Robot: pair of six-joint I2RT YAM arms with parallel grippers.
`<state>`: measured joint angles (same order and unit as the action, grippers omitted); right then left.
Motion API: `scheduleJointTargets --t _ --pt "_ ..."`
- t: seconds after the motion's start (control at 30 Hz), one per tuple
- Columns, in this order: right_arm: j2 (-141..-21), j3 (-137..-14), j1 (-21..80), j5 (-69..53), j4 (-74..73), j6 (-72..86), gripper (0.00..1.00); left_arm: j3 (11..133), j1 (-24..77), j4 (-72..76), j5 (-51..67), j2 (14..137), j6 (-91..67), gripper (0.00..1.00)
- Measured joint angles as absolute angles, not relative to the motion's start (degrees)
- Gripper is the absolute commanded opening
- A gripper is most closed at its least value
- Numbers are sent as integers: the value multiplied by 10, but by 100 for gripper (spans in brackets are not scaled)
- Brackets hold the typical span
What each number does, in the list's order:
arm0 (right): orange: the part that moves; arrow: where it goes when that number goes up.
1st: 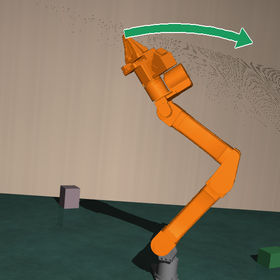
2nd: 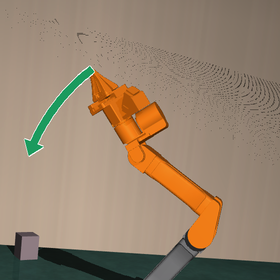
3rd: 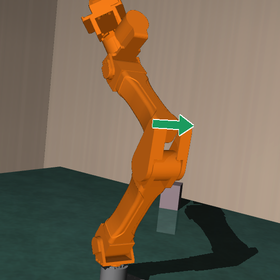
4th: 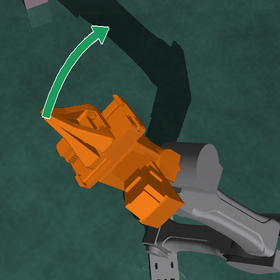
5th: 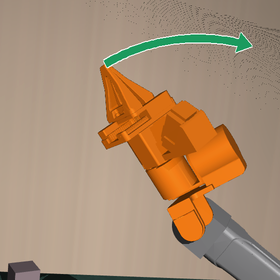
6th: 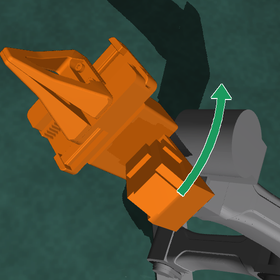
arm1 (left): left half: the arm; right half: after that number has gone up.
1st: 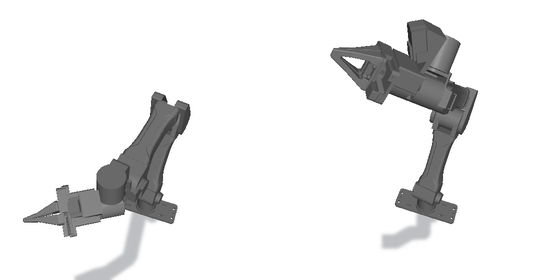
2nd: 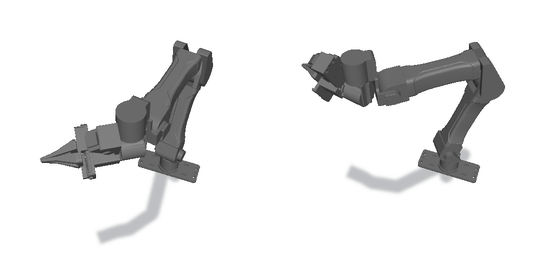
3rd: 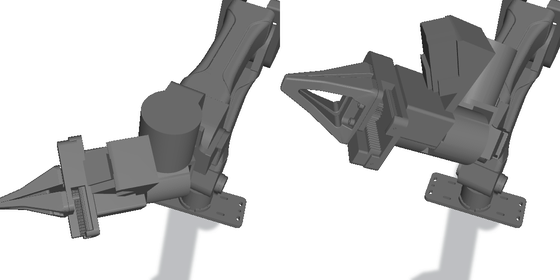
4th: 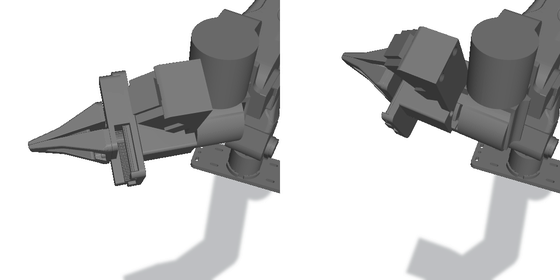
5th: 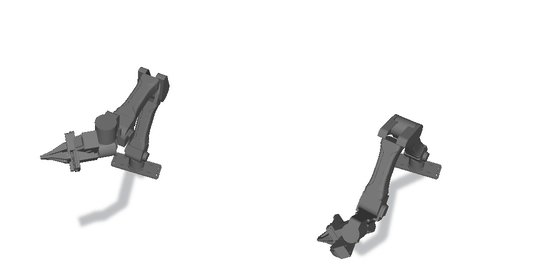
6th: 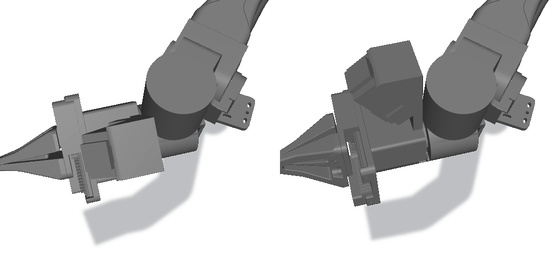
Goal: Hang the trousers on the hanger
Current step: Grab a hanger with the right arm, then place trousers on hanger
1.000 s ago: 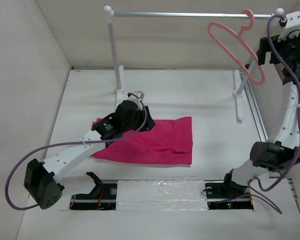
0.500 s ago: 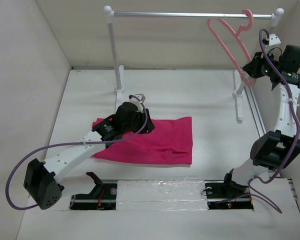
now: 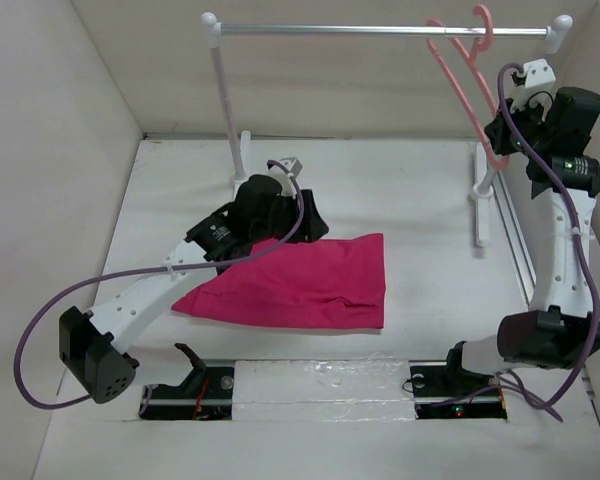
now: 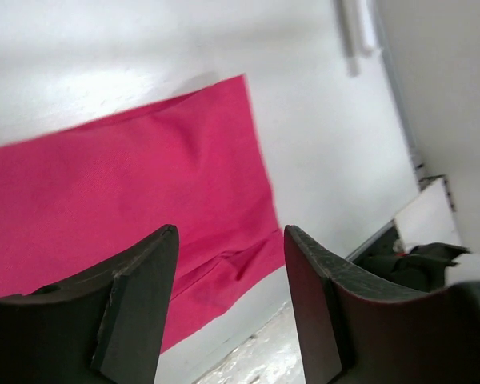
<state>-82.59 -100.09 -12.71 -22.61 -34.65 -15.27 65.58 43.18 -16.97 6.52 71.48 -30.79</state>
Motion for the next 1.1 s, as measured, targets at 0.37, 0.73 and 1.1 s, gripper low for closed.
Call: scheduleJointTargets --t 0.37,0.73,1.1 --pt "-735 -849 -111 -189 -292 -157 0 812 432 -160 128 791 -310 54" --pt "-657 -699 -84 -185 -206 -157 0 865 445 -123 161 861 -340 54" --pt "-565 -557 -11 -116 -221 -144 0 984 517 -60 124 977 -370 61"
